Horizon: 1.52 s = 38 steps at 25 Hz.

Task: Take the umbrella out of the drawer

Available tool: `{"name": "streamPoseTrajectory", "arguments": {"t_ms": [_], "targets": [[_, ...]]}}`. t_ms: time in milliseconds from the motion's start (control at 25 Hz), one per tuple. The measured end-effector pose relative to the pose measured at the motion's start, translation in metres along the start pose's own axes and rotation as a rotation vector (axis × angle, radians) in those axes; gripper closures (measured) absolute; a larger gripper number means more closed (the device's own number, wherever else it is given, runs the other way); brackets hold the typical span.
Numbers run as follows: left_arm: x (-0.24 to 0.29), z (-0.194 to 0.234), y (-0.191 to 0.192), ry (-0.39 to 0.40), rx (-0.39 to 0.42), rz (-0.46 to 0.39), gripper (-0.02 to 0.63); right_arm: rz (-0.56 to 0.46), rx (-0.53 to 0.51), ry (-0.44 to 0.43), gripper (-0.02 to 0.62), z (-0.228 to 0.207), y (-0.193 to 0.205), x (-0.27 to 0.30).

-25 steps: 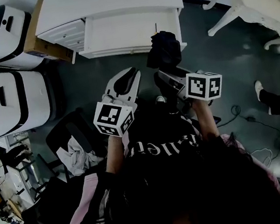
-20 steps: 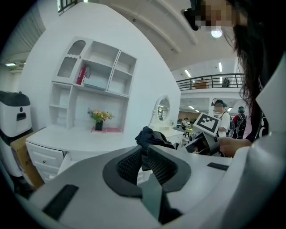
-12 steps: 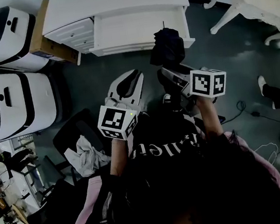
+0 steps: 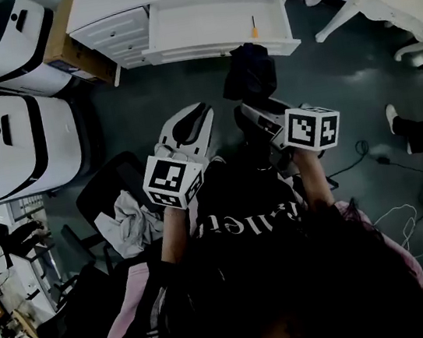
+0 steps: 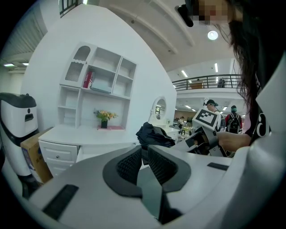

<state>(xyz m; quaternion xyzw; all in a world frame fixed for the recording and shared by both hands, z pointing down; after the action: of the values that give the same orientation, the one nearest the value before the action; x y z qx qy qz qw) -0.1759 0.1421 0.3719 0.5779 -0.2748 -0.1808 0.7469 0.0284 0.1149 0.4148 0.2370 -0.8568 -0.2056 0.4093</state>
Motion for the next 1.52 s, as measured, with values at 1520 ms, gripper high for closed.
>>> {"name": "streamPoseTrajectory", "arguments": {"t_ms": [1520], "targets": [[-0.043, -0.022, 0.021, 0.045, -0.016, -0.04, 0.566, -0.051, 0.003, -0.007, 0.316, 0.03, 0.056, -0.023]]}}
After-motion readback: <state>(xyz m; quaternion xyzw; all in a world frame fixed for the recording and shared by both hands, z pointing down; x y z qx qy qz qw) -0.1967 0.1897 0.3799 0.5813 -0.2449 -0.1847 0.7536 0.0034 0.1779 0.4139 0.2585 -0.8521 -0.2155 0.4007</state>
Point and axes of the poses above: the fingertips, and each gripper's own axes: x forward along the fingers, z to its left, y out of its underside, the point moved 8 cm from there along -x, backward along the fingers, and after that the axes turned 10 degrees about y, right-handed, at the moved point
